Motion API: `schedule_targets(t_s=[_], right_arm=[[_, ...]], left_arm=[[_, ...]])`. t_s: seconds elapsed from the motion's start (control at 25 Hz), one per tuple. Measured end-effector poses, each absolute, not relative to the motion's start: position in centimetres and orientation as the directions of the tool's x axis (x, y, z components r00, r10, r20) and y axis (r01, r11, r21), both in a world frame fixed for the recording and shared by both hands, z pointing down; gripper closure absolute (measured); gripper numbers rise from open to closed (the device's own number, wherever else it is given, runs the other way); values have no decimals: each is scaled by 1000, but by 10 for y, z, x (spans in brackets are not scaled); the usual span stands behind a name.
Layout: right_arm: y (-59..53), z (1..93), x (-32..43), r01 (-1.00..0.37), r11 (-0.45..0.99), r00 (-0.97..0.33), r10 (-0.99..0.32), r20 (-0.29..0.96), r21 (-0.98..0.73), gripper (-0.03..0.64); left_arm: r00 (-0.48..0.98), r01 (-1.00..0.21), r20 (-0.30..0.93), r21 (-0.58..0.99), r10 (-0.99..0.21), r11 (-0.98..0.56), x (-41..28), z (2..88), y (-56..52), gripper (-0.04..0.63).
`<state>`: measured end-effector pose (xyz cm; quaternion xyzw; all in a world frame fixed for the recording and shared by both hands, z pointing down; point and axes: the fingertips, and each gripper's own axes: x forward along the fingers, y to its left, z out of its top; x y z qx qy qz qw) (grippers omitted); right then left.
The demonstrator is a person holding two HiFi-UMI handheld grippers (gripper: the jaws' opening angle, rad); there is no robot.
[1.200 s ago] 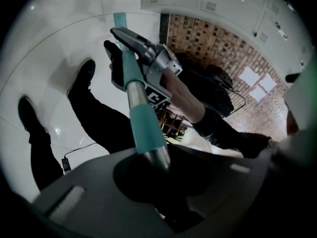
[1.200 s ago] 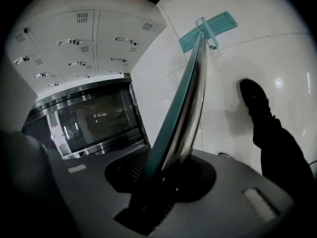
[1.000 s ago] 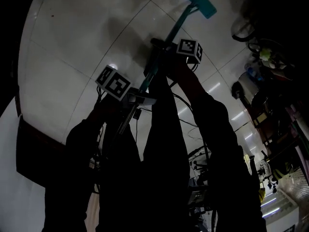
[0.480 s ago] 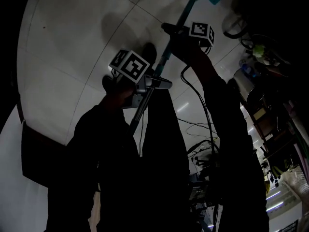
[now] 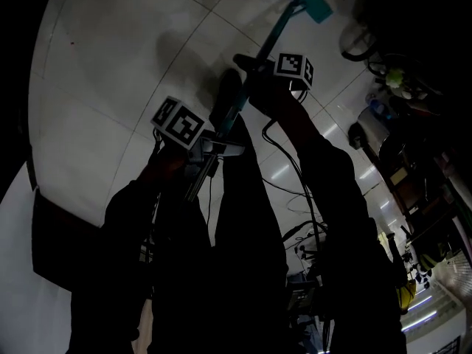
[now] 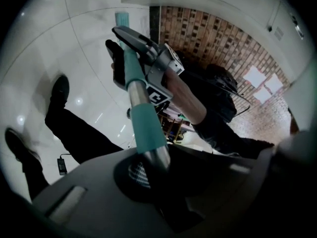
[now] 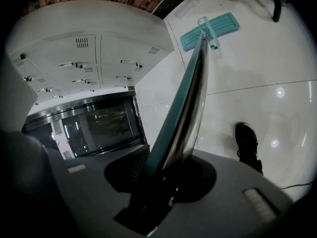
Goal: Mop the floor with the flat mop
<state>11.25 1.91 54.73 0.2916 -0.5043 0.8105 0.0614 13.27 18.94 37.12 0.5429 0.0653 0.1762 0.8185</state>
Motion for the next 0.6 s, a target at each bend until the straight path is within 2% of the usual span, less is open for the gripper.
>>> schedule_targets(t_s=[0.6], right_arm=[[214, 526, -40, -388, -518, -846, -128, 518, -762, 472]], left_arm=[[923, -253, 99, 884, 371, 393, -15, 338, 371, 531]])
